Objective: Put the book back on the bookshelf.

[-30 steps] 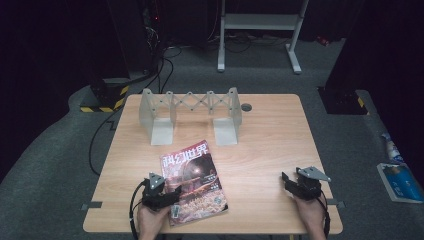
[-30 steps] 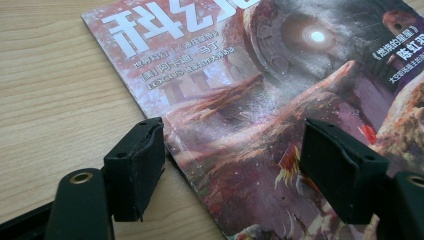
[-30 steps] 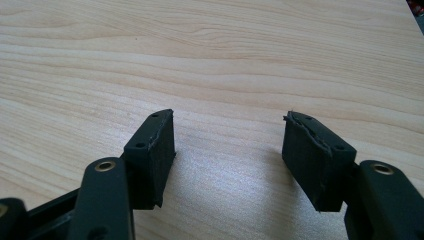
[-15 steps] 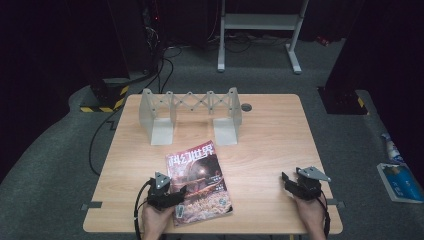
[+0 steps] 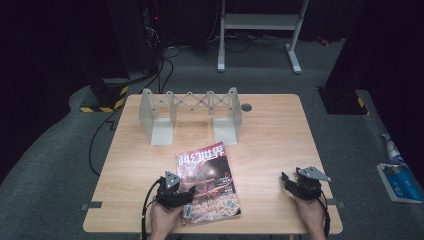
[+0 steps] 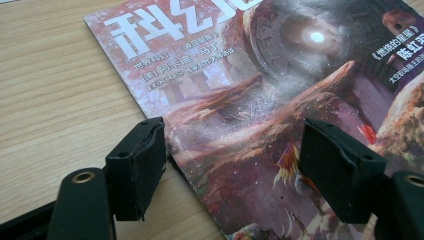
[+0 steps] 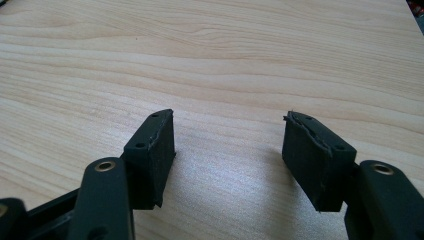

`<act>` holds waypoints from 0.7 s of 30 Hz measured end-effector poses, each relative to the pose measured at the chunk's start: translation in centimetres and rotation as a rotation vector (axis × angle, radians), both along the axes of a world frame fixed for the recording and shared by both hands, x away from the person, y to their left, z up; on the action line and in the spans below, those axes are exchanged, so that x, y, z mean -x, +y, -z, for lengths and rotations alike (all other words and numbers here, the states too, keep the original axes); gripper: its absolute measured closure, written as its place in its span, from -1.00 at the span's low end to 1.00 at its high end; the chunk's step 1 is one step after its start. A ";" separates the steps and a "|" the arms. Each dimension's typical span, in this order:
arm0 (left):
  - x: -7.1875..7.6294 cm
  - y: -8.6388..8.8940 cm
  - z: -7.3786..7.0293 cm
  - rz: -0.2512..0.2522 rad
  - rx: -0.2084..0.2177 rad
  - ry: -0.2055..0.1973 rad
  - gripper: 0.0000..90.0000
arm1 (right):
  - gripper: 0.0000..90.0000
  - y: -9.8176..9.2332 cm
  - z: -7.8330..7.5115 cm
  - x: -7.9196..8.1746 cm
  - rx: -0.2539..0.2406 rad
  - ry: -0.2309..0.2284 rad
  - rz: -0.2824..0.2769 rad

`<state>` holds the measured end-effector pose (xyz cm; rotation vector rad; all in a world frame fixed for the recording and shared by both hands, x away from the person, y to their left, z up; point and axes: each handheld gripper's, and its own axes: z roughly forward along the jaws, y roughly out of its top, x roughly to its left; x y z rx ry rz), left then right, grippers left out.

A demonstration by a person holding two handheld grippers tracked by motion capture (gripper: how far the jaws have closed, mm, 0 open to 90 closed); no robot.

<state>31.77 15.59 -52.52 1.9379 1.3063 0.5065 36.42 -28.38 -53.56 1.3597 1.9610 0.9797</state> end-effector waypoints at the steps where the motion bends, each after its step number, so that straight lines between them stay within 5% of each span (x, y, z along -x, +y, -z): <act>1: -0.1 -0.3 0.0 0.007 -0.002 -0.002 -0.40 | -0.16 0.0 0.0 0.0 0.000 0.000 0.000; 21: -1.5 -3.3 -0.2 0.076 -0.013 0.002 -0.40 | -0.16 0.0 0.0 0.0 0.000 -0.001 -0.002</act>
